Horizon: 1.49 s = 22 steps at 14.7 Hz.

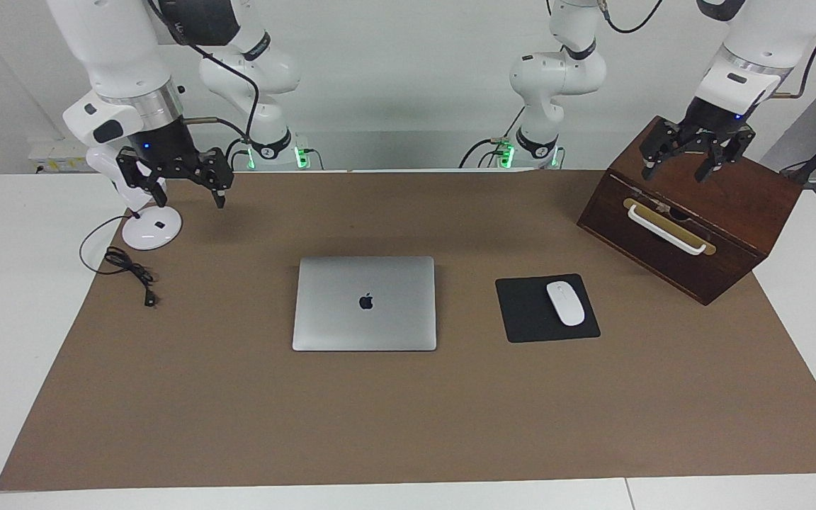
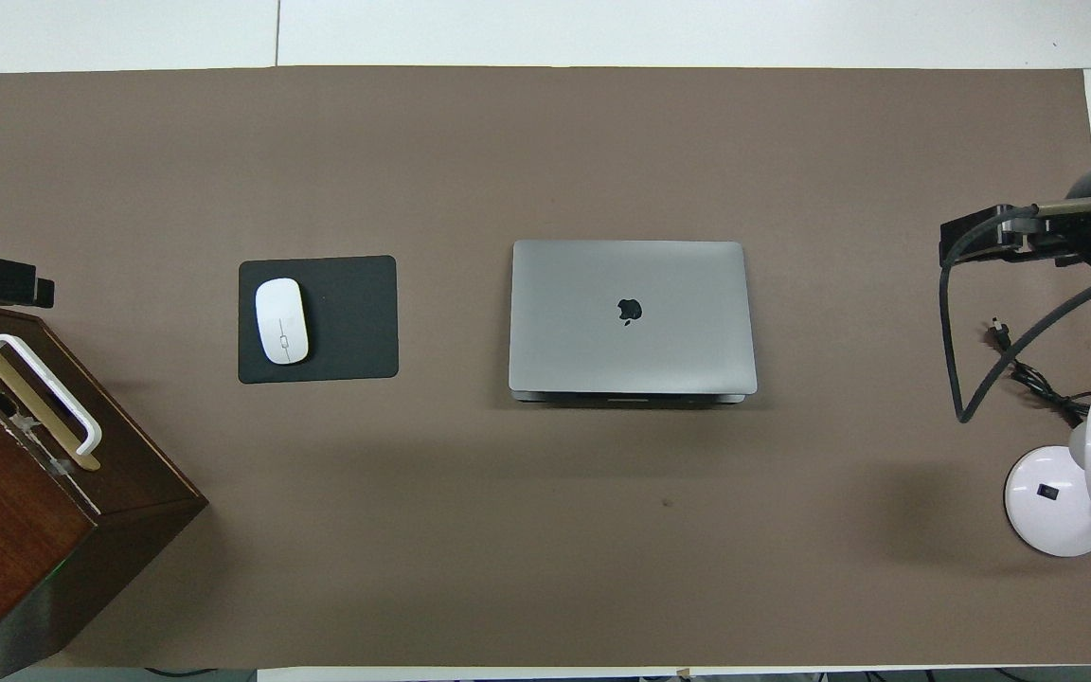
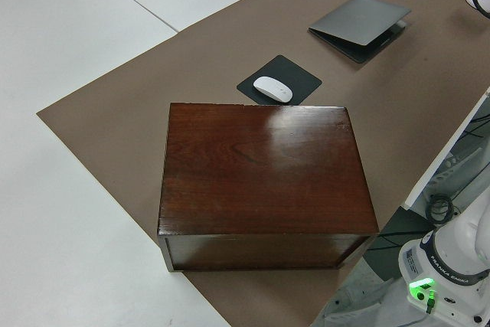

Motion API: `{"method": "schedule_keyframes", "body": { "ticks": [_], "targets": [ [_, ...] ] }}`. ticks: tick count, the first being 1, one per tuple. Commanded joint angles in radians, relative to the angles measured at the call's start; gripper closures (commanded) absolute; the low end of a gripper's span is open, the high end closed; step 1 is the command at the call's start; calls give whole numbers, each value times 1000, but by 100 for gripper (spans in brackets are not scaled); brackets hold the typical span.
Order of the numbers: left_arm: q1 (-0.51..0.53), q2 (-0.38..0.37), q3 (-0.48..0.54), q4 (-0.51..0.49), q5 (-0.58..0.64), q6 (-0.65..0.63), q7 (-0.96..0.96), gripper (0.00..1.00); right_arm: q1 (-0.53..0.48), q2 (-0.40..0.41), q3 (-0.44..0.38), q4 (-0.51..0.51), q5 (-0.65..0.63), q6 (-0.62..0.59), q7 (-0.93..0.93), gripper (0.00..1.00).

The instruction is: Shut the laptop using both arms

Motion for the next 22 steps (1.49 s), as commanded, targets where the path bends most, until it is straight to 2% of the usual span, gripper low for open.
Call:
{"method": "schedule_keyframes", "body": {
  "ticks": [1, 13, 22],
  "targets": [
    [3, -23, -11, -32, 65, -8, -10, 0, -14, 8, 9, 16, 5, -24, -18, 0],
    [3, -25, -14, -41, 63, 5, -7, 0, -30, 4, 9, -1, 19, -24, -22, 0],
    [3, -31, -14, -56, 63, 12, -9, 0, -28, -5, 9, -8, 17, -90, -53, 0]
  ]
}}
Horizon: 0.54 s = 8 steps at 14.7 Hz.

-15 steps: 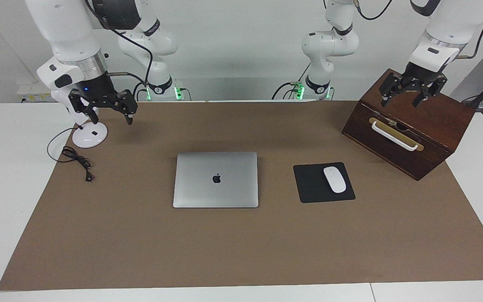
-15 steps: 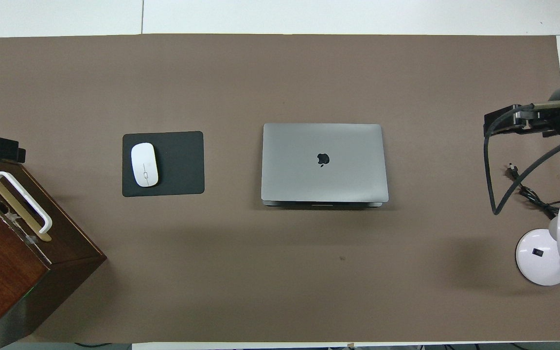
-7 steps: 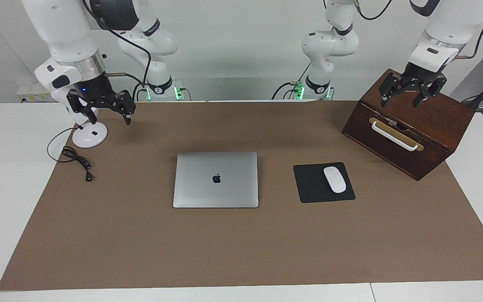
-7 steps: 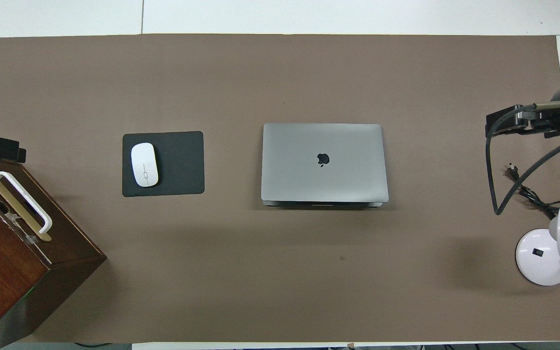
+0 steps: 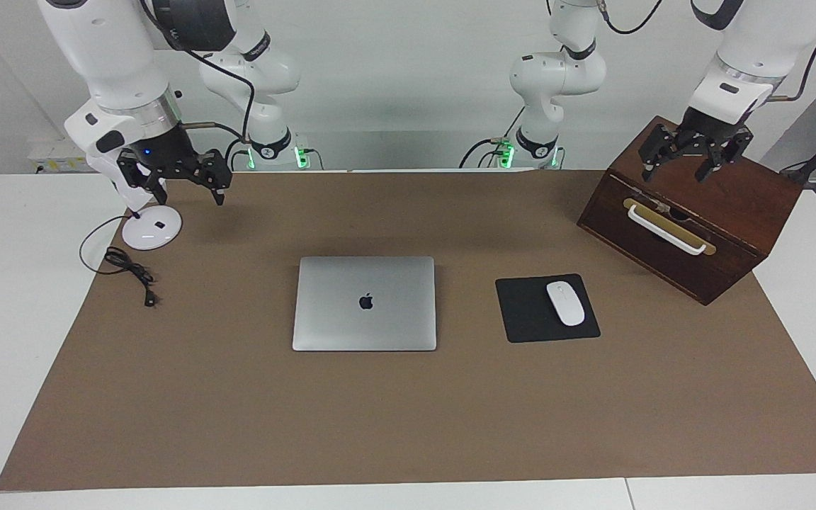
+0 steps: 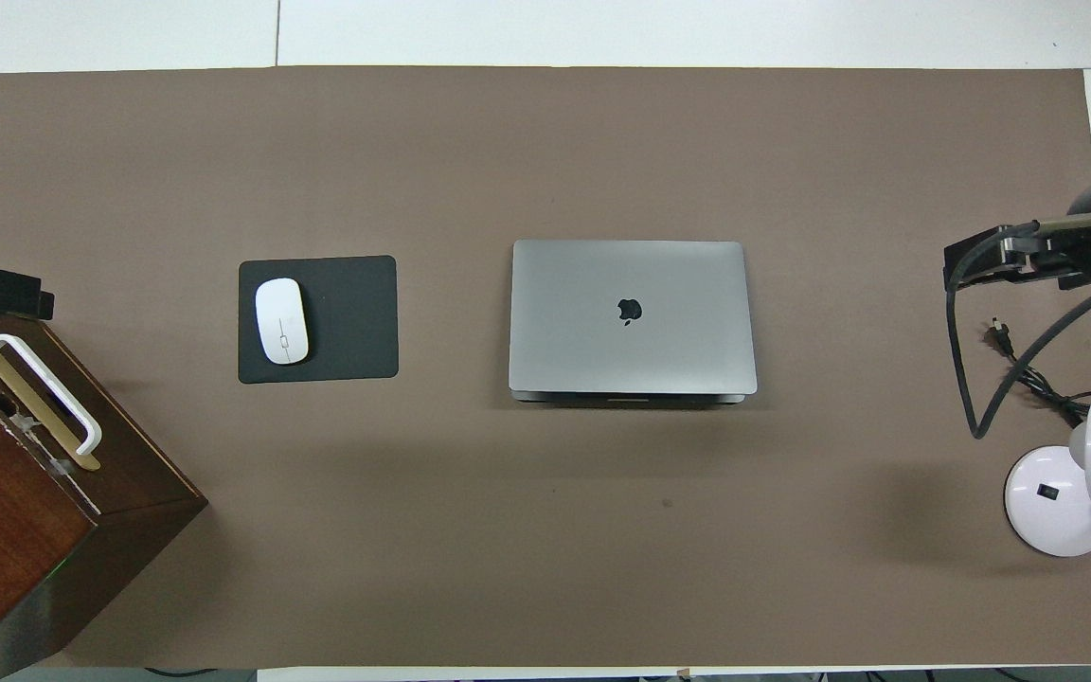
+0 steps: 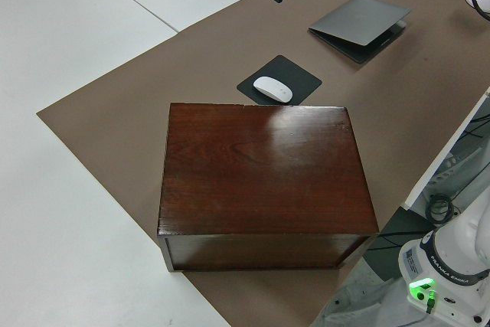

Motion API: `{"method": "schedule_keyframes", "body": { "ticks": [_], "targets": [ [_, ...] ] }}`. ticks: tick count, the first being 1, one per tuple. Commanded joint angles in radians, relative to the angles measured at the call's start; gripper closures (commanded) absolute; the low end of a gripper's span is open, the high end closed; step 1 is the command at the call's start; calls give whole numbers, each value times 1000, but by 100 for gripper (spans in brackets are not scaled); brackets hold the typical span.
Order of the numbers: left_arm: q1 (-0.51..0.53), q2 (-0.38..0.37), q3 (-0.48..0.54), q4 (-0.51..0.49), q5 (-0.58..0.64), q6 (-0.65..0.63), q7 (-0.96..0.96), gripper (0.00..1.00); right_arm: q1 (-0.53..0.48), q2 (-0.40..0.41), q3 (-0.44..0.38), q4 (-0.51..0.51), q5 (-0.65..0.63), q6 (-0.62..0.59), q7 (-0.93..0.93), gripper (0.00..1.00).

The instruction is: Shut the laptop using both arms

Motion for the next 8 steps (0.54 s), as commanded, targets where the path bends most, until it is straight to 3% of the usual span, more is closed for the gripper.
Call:
{"method": "schedule_keyframes", "body": {
  "ticks": [1, 8],
  "targets": [
    [3, -29, -6, -35, 21, 16, -7, 0, -14, -11, 8, -7, 16, -17, -28, 0],
    [5, -29, -8, -37, 15, 21, -9, 0, -16, -13, 8, -11, 16, -17, -28, 0]
  ]
}}
